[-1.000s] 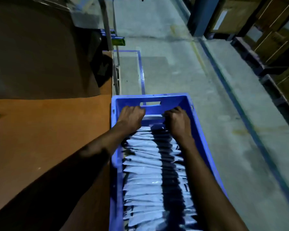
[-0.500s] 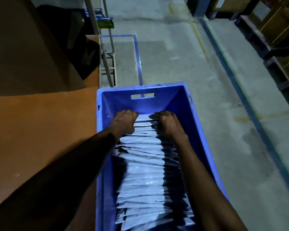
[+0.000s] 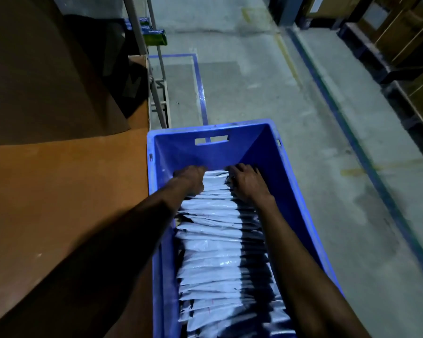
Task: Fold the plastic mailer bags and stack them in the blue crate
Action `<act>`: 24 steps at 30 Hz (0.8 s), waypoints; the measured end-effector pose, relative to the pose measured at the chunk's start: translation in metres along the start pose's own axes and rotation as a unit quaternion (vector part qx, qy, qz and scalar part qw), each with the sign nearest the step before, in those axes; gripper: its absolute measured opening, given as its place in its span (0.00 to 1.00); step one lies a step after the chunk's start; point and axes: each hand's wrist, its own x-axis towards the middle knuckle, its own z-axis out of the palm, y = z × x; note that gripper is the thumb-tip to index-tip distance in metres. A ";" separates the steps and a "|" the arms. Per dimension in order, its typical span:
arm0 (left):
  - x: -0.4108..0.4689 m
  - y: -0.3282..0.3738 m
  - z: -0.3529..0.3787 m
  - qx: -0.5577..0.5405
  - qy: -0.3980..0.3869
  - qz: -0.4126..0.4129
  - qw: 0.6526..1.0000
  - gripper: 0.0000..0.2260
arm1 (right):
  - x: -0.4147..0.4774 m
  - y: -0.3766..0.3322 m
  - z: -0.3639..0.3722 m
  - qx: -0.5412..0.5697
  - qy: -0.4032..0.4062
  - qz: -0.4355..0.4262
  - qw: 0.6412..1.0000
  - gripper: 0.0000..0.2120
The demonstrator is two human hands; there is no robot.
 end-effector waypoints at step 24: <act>-0.128 -0.014 -0.027 -0.010 0.345 0.126 0.930 0.24 | -0.069 -0.067 -0.057 0.090 0.202 -0.017 0.975 0.19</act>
